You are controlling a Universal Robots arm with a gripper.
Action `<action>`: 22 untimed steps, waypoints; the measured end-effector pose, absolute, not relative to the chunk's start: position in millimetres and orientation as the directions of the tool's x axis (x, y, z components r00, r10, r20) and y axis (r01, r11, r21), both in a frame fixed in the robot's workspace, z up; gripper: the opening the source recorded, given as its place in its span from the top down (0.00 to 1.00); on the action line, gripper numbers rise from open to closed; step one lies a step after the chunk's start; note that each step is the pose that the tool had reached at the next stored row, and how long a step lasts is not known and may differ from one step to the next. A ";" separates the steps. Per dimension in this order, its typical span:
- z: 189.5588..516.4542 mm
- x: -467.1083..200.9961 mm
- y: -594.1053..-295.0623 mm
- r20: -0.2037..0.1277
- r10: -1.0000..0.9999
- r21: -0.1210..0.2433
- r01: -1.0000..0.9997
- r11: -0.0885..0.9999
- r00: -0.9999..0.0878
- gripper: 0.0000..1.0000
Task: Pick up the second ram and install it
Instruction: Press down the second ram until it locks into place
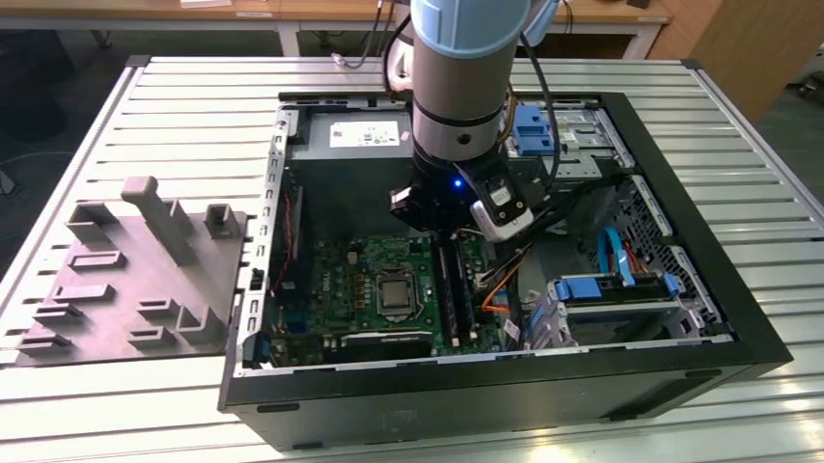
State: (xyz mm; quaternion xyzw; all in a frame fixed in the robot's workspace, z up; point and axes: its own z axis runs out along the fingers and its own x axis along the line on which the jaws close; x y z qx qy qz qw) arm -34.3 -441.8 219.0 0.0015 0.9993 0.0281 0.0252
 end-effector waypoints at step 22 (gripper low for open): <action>218.0 -34.3 -441.8 -0.050 0.004 0.056 0.002 0.998 -0.999 0.90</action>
